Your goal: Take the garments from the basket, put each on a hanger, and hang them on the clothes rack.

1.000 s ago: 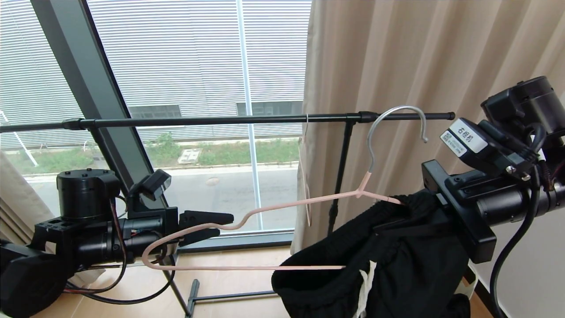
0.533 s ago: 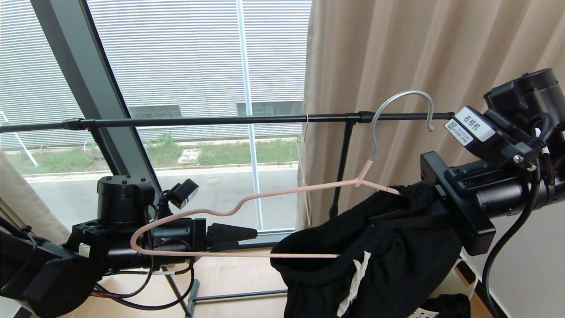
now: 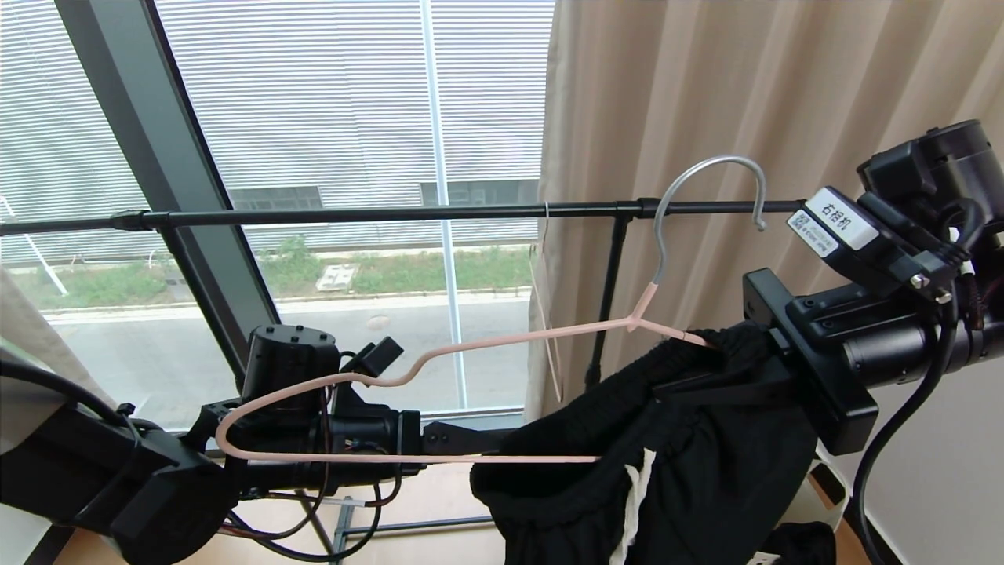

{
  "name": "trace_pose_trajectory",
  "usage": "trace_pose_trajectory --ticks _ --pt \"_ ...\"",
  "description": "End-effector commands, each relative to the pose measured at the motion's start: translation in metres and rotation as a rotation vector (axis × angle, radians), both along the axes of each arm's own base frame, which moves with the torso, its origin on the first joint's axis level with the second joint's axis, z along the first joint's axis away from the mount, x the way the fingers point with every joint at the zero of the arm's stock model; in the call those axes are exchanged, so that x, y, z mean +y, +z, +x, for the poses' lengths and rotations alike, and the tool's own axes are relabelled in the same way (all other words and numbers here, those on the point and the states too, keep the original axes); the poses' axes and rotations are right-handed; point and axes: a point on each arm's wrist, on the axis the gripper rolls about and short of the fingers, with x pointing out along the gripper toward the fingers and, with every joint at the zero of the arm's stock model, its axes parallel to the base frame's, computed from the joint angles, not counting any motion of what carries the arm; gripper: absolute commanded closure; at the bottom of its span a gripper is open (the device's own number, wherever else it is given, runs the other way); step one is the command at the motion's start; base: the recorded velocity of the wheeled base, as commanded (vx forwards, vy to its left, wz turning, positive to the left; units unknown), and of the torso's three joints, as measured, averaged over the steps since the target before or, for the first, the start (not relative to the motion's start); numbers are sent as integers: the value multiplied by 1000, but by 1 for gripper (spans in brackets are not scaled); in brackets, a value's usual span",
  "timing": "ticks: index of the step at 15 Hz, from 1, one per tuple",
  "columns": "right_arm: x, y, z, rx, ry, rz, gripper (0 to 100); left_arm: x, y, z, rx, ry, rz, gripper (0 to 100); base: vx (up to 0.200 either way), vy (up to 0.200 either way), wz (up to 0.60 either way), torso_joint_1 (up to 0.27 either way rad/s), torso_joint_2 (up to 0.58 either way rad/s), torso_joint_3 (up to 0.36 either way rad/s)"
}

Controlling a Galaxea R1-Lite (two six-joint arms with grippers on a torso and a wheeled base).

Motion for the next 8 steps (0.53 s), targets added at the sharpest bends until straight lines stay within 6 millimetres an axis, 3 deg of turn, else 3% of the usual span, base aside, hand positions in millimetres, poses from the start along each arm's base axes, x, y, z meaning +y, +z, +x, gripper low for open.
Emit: trace_pose_trajectory --ticks 1,8 --pt "0 0 0 0 1 0 100 -5 -5 -2 15 -16 8 0 0 0 0 0 0 0" --pt "-1 7 -3 -18 -1 14 100 -15 -15 -12 39 -21 56 0 0 0 0 0 0 0"
